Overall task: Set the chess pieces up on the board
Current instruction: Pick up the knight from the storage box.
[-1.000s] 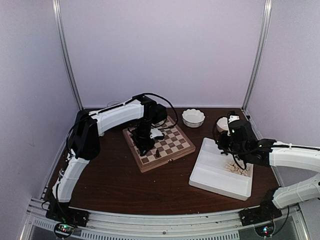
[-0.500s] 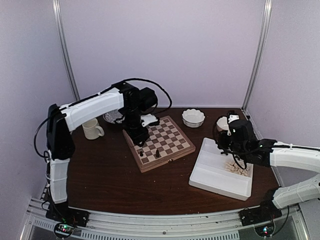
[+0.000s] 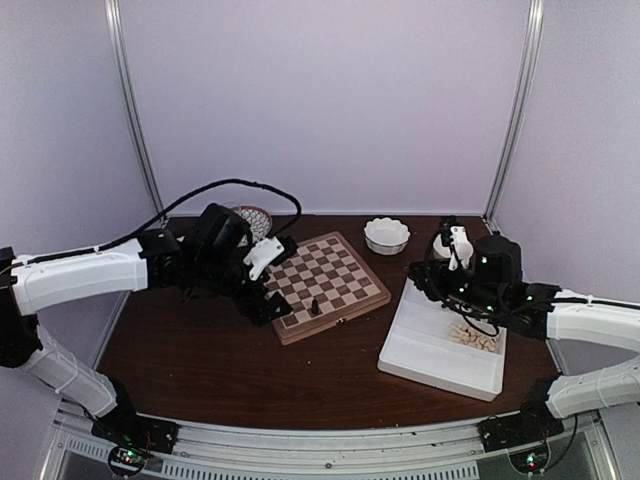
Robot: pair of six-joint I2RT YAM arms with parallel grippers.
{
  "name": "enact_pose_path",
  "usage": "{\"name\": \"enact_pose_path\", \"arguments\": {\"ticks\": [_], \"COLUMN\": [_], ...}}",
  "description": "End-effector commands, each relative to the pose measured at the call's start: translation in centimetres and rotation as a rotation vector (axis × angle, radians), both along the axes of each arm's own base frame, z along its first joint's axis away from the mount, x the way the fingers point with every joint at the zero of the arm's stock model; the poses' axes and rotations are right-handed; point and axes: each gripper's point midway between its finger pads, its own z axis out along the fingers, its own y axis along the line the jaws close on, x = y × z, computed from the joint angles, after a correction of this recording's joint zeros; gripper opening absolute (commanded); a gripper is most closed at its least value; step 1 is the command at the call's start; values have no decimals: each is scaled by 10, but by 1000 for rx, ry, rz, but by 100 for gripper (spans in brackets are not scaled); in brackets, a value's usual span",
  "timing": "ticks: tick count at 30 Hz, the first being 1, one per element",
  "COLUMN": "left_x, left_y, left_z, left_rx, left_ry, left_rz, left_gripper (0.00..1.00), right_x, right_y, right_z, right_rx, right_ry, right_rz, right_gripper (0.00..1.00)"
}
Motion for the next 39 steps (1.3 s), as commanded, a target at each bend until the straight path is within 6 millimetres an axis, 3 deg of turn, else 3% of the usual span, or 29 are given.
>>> {"name": "enact_pose_path", "arguments": {"ticks": [1,6,10,17,25,33,39], "left_x": [3,-17,-42,-53,-60,-64,-69], "left_y": [-17,-6,-15,-31,-38,-24,3], "left_z": [61,76,85,63,56,69,76], "left_rx": [-339,-506,-689,-804,-822,-865,-956], "left_ry": [-265,-362,-360,-351,-358,-415,-495], "left_rz": [-52,-85,-191,-297,-352,-323,-244], "left_gripper": [97,98,97,98,98,98,98], "right_x": [-29,-49,-59,-68,-80,-88,-93], "right_y": [38,57,65,73,97,113,126], "right_z": [34,47,52,53,54,83,116], "right_rx": [167,237,272,324,359,438,495], "right_ry": [-63,-93,-99,-86,-71,-86,-127], "right_rz": [269,429,505,565,650,658,657], "right_gripper": [0,0,0,0,0,0,0]}}
